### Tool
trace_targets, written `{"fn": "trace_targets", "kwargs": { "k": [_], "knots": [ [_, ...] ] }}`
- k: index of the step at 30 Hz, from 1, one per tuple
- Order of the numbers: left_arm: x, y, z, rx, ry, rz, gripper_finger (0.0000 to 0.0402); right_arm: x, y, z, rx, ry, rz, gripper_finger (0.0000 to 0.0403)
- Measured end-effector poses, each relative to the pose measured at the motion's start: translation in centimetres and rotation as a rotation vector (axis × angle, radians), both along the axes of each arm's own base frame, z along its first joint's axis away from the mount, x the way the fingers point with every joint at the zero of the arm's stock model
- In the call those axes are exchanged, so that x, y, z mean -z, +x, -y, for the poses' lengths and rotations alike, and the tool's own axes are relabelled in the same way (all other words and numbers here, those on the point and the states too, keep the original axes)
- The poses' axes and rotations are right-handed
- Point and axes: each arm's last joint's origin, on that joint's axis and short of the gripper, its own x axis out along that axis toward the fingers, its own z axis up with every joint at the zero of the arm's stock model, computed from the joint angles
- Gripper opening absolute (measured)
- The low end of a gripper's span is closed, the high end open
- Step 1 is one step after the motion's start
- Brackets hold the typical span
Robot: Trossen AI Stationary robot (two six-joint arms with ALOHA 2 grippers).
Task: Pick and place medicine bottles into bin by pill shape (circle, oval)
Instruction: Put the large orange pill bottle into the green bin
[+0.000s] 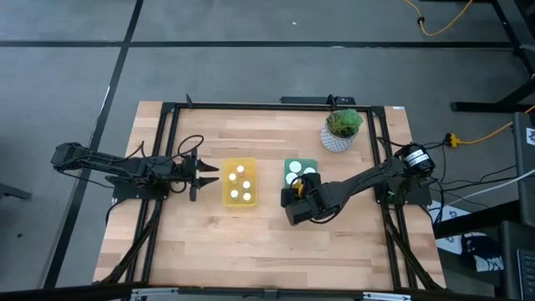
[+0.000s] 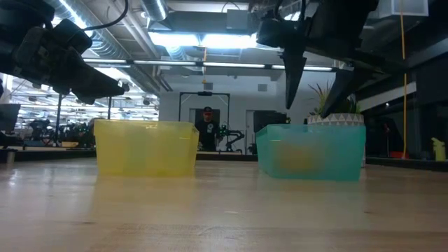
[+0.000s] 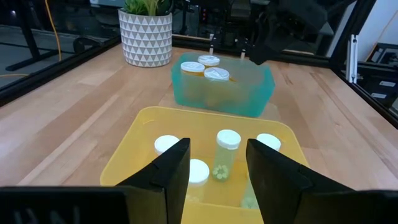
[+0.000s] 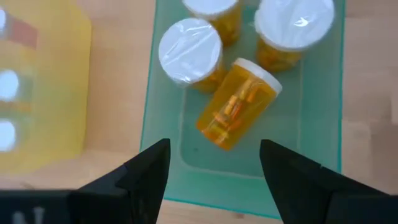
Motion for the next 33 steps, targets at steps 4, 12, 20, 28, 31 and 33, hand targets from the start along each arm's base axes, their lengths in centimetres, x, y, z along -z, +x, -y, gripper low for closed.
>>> {"fn": "trace_targets", "kwargs": {
  "k": [4, 12, 20, 28, 31, 33],
  "knots": [
    [0.0, 0.0, 0.0, 0.000, 0.000, 0.000, 0.0150, 0.0, 0.0, -0.1, -0.091, -0.005, -0.043, 0.0250],
    [0.0, 0.0, 0.0, 0.000, 0.000, 0.000, 0.0150, 0.0, 0.1, -0.1, -0.091, 0.000, -0.028, 0.0250],
    [0.0, 0.0, 0.0, 0.000, 0.000, 0.000, 0.0150, -0.1, 0.3, -0.1, -0.088, 0.006, -0.012, 0.0250],
    [0.0, 0.0, 0.0, 0.000, 0.000, 0.000, 0.0150, -0.1, 0.6, 0.7, -0.081, 0.005, -0.018, 0.0250],
    [0.0, 0.0, 0.0, 0.000, 0.000, 0.000, 0.0150, 0.0, 0.8, 1.3, -0.067, 0.076, -0.036, 0.0250],
    [0.0, 0.0, 0.0, 0.000, 0.000, 0.000, 0.0150, -0.1, 1.0, 1.8, -0.056, 0.115, -0.043, 0.0250]
  ]
}}
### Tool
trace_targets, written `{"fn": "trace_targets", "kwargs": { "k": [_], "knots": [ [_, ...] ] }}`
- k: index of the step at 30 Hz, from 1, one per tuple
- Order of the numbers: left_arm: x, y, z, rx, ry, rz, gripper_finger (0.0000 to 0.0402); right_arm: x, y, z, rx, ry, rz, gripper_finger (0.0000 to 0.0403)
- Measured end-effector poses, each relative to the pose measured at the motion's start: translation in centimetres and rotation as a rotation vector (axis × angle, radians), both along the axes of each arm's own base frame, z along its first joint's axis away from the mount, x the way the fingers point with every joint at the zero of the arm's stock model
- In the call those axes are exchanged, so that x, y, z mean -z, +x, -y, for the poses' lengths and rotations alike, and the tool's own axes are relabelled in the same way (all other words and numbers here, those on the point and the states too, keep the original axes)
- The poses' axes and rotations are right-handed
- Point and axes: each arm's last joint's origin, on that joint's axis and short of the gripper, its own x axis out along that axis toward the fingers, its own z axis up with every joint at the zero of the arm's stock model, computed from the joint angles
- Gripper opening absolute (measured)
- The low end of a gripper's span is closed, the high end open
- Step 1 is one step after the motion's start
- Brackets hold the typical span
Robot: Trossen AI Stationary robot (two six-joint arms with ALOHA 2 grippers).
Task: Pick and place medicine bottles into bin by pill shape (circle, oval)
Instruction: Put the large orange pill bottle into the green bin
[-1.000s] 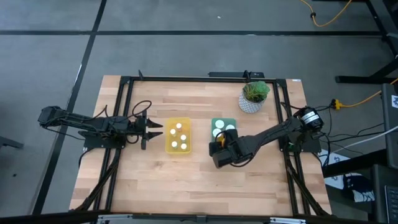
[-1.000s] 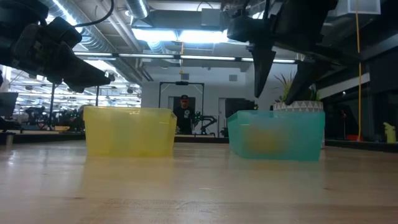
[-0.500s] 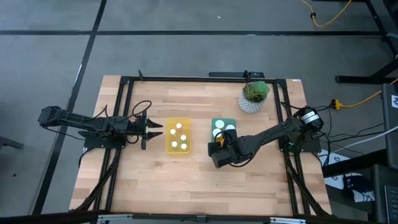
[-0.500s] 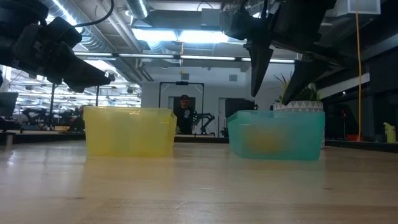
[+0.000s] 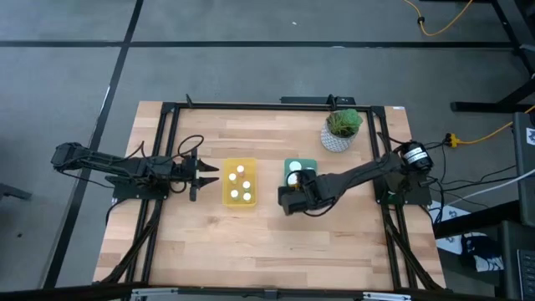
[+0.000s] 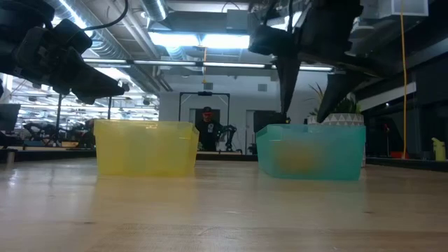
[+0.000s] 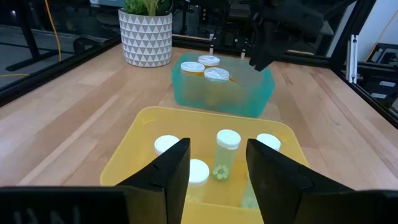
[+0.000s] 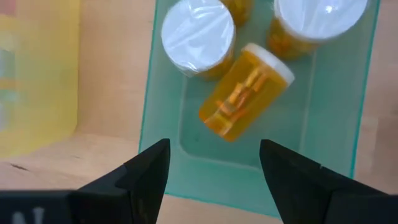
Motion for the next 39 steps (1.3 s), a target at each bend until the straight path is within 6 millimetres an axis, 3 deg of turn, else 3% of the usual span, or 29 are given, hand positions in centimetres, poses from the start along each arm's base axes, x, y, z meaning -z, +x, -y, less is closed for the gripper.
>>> {"fn": "trace_targets", "kwargs": {
  "k": [5, 11, 20, 39],
  "knots": [
    [0.0, 0.0, 0.0, 0.000, 0.000, 0.000, 0.0150, -1.2, 1.0, 1.3, 0.050, 0.129, 0.013, 0.0250],
    [0.0, 0.0, 0.0, 0.000, 0.000, 0.000, 0.0150, -2.9, 2.0, 2.3, 0.088, 0.161, 0.075, 0.0250],
    [0.0, 0.0, 0.0, 0.000, 0.000, 0.000, 0.0150, -2.8, 1.8, 2.3, 0.181, 0.241, 0.048, 0.0250],
    [0.0, 0.0, 0.0, 0.000, 0.000, 0.000, 0.0150, 1.7, 2.7, 3.9, 0.299, 0.213, -0.154, 0.0250]
  ]
}}
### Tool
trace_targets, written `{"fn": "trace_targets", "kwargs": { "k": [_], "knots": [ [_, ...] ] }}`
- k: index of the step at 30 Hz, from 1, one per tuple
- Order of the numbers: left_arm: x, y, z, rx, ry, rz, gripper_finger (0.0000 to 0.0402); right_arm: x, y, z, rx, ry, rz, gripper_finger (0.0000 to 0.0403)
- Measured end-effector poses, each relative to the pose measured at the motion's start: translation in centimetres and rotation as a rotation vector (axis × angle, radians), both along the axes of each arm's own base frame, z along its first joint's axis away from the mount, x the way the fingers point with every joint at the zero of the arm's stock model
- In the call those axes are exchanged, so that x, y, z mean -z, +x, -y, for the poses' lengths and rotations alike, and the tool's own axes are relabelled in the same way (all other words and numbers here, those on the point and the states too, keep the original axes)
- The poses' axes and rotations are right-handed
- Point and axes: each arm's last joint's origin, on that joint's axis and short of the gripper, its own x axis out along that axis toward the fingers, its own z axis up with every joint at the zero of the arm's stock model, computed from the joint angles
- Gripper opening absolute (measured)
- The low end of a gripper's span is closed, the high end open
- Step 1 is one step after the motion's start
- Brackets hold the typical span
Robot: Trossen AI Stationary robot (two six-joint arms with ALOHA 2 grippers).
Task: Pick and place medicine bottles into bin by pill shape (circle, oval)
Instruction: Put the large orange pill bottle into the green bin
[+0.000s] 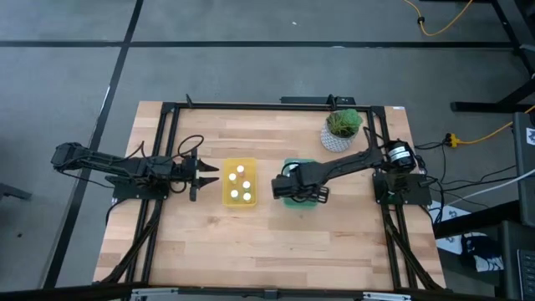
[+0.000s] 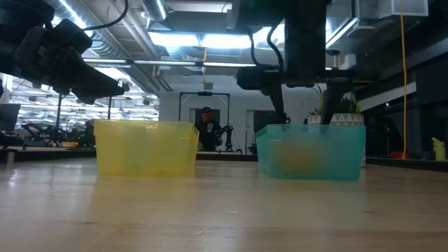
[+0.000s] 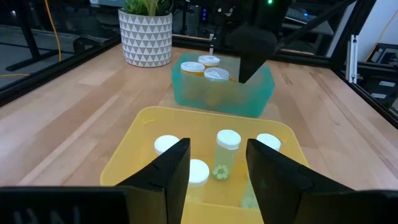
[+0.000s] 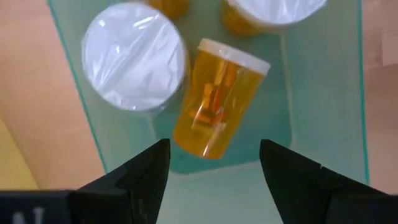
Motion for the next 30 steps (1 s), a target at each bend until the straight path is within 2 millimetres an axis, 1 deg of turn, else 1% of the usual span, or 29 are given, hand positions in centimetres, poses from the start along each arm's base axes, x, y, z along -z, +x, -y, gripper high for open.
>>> {"fn": "trace_targets", "kwargs": {
  "k": [3, 8, 13, 21, 25, 30],
  "knots": [
    [0.0, 0.0, 0.0, 0.000, 0.000, 0.000, 0.0150, 0.3, 0.0, 0.4, 0.037, -0.015, -0.014, 0.0250],
    [0.0, 0.0, 0.0, 0.000, 0.000, -0.001, 0.0150, 0.3, -0.3, 0.8, 0.053, -0.022, -0.054, 0.0250],
    [0.0, 0.0, 0.0, 0.000, 0.000, 0.000, 0.0150, 0.4, -0.2, 1.0, 0.058, -0.022, -0.050, 0.0250],
    [0.0, 0.0, 0.0, 0.000, 0.000, 0.000, 0.0150, 0.4, -0.2, 1.0, 0.050, -0.022, -0.049, 0.0250],
    [0.0, 0.0, 0.0, 0.000, 0.000, 0.000, 0.0150, 1.0, -0.4, 1.0, 0.016, -0.023, -0.061, 0.0250],
    [0.0, 0.0, 0.0, 0.000, 0.000, 0.000, 0.0150, 1.2, -0.5, 1.0, -0.008, -0.028, -0.061, 0.0250]
  ]
}}
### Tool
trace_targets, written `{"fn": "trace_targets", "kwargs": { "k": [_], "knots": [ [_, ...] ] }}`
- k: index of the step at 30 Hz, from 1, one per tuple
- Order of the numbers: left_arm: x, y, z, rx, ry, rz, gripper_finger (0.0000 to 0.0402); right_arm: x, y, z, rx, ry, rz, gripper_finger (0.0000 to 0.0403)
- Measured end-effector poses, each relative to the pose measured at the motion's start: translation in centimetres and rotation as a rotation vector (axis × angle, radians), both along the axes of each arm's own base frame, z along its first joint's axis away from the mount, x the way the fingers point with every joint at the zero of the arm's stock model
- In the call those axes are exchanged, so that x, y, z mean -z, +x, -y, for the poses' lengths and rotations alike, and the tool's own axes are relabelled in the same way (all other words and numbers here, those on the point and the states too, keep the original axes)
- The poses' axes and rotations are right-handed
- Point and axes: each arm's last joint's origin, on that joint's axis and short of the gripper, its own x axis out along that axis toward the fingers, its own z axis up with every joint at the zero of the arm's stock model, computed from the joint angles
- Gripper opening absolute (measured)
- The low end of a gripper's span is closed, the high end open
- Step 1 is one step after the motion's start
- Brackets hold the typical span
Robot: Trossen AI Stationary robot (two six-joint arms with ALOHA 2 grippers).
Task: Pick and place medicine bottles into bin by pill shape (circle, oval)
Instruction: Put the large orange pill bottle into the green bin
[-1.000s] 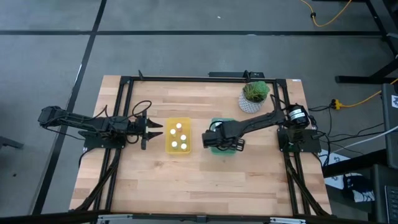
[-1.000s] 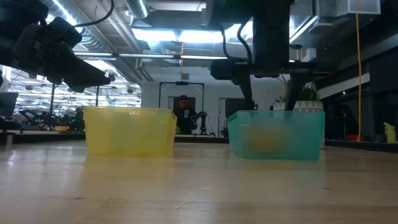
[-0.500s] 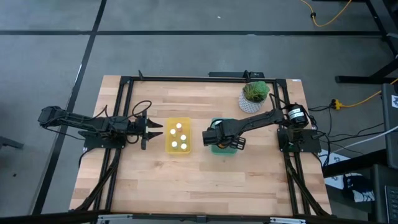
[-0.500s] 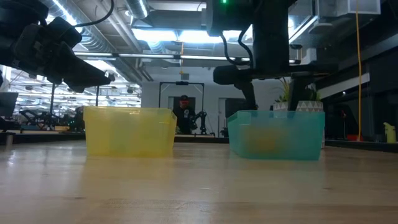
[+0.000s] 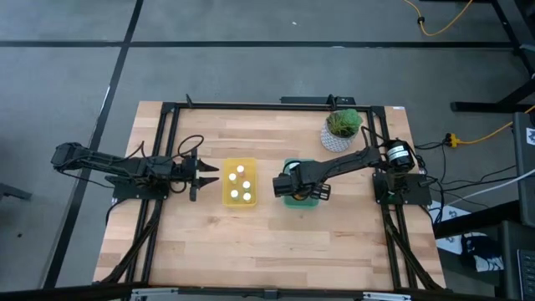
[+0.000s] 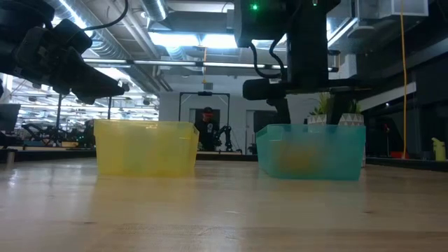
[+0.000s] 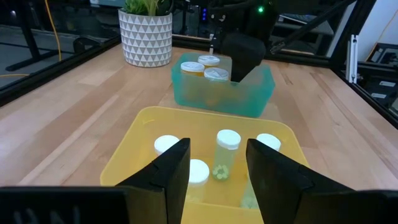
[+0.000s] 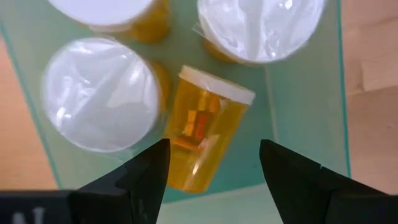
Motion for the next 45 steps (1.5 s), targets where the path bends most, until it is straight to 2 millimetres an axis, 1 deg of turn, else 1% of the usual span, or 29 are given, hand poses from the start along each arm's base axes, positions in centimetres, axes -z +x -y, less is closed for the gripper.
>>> {"fn": "trace_targets", "kwargs": {
  "k": [3, 11, 16, 19, 27, 33, 39, 45],
  "knots": [
    [0.0, 0.0, 0.0, 0.000, 0.000, 0.000, 0.0150, 0.0, 0.0, 0.1, -0.022, -0.032, 0.002, 0.0250],
    [0.0, 0.0, 0.0, 0.000, 0.000, -0.001, 0.0150, 1.2, 0.5, 0.2, -0.026, -0.033, -0.011, 0.0250],
    [0.0, 0.0, 0.0, 0.000, 0.000, -0.001, 0.0150, 1.2, 0.5, 0.2, -0.030, -0.033, -0.014, 0.0249],
    [0.0, 0.0, 0.0, 0.000, 0.000, -0.001, 0.0150, 1.2, 0.4, 0.3, -0.059, -0.033, -0.030, 0.0244],
    [0.0, 0.0, 0.0, 0.000, 0.000, 0.000, 0.0150, 1.4, 0.5, 0.3, -0.068, -0.005, -0.033, 0.0225],
    [0.0, 0.0, 0.0, 0.000, 0.000, -0.001, 0.0150, 2.1, 0.8, 0.1, -0.067, 0.031, -0.028, 0.0233],
    [0.0, 0.0, 0.0, 0.000, 0.000, -0.001, 0.0150, 2.2, 0.8, 0.1, -0.079, 0.030, -0.033, 0.0240],
    [0.0, 0.0, 0.0, 0.000, 0.000, -0.001, 0.0150, 2.2, 0.8, 0.1, -0.126, 0.032, -0.042, 0.0241]
  ]
}}
